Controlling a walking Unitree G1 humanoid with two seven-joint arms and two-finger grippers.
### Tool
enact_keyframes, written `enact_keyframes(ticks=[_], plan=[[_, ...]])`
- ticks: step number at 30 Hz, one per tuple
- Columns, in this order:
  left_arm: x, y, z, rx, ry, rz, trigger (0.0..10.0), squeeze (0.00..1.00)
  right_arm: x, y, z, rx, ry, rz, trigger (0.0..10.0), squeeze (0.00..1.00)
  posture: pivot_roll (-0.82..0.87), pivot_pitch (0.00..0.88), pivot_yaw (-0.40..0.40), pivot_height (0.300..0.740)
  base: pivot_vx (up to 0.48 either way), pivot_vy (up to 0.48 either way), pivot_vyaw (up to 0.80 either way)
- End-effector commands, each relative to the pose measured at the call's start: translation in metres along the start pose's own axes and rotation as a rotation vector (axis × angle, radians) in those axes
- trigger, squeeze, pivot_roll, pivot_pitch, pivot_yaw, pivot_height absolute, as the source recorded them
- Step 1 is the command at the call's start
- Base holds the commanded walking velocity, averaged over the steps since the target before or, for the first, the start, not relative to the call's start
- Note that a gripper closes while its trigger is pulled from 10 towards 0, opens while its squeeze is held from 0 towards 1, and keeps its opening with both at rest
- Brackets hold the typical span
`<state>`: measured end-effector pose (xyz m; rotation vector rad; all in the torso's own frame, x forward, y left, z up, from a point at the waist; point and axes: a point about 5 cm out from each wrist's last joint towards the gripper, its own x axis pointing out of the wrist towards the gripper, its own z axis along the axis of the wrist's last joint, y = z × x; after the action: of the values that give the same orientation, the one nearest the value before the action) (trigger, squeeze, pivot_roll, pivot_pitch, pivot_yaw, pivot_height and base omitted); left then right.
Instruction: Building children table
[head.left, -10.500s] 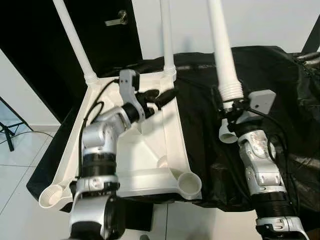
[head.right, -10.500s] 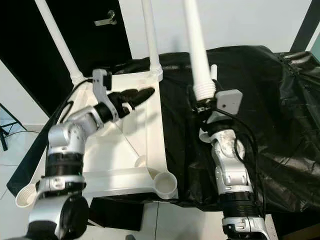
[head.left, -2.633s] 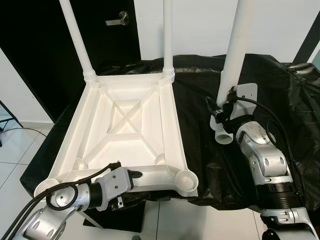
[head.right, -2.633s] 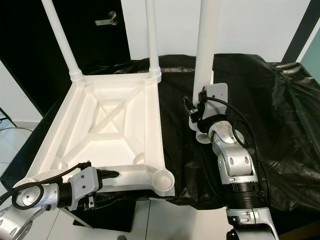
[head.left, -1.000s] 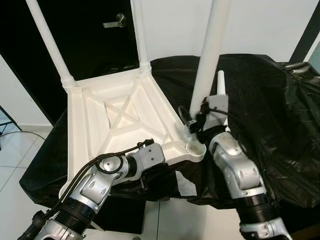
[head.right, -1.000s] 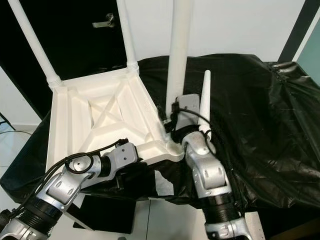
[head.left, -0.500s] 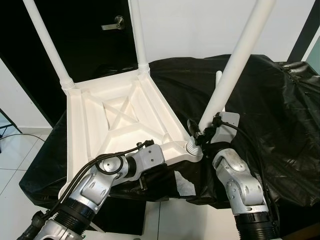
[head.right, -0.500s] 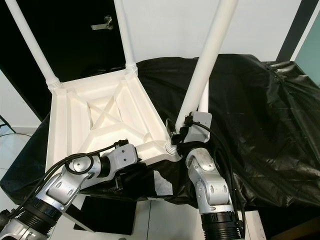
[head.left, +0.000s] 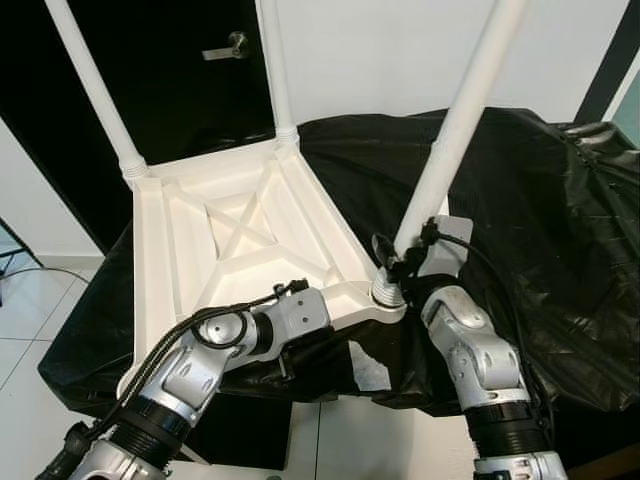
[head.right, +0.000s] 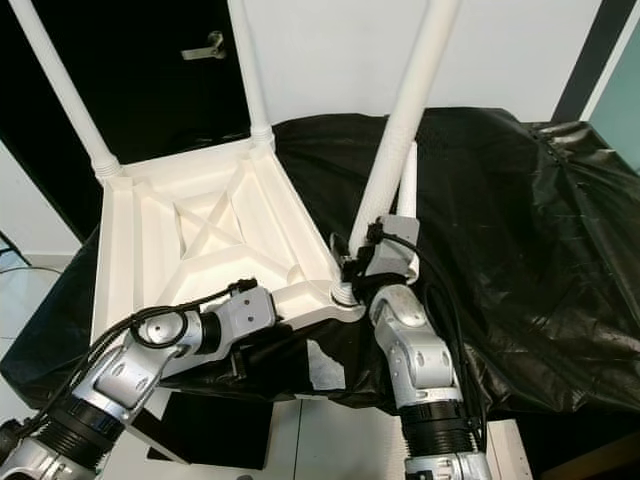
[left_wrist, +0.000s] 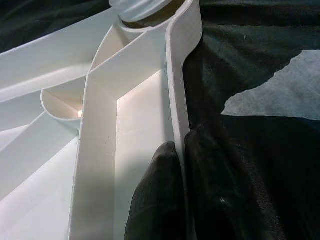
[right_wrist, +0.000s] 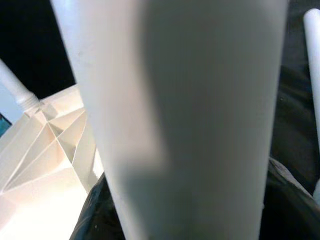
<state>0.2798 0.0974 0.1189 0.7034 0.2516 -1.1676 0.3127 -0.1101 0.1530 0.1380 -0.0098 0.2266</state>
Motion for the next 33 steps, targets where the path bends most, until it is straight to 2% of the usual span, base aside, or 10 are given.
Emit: enact_keyframes(ticks=[1,8,19,20,26,28,30,33], plan=[[-0.007,0.011,-0.007,0.01,0.056,0.131,10.0,0.0,0.0,0.005,-0.008,-0.055,0.03,0.037,10.0,0.0,-0.02,0.0,0.051,0.74,0.0,0.0,0.0],[-0.011,0.014,-0.007,0.01,0.056,0.148,10.0,0.0,-0.008,0.013,-0.018,-0.13,0.058,0.092,10.0,0.0,-0.02,0.0,0.048,0.74,0.0,0.0,0.0],[-0.014,0.017,-0.004,0.023,0.044,0.159,10.0,0.0,-0.02,0.013,-0.032,-0.19,0.057,0.133,10.0,0.0,-0.03,0.0,0.055,0.74,0.0,0.0,0.0],[-0.014,0.018,-0.004,0.027,0.042,0.16,10.0,0.0,-0.023,0.012,-0.034,-0.224,0.041,0.155,10.0,0.0,-0.03,0.0,0.062,0.74,0.0,0.0,0.0],[-0.015,0.02,-0.002,0.033,0.039,0.161,10.0,0.0,-0.026,0.009,-0.039,-0.244,0.045,0.177,10.0,0.0,-0.03,0.0,0.067,0.74,0.0,0.0,0.0],[-0.016,0.021,-0.001,0.038,0.038,0.16,10.0,0.0,-0.026,0.004,-0.044,-0.263,0.061,0.163,10.0,0.0,-0.03,0.0,0.068,0.74,0.0,0.0,0.0],[-0.016,0.021,-0.001,0.042,0.039,0.159,10.0,0.0,-0.024,-0.001,-0.044,-0.192,0.07,0.13,10.0,0.0,-0.03,0.0,0.068,0.74,0.0,0.0,0.0],[-0.017,0.021,-0.001,0.048,0.04,0.158,10.0,0.0,-0.022,-0.003,-0.042,-0.172,0.063,0.119,10.0,0.0,-0.03,0.0,0.069,0.74,0.0,0.0,0.0]])
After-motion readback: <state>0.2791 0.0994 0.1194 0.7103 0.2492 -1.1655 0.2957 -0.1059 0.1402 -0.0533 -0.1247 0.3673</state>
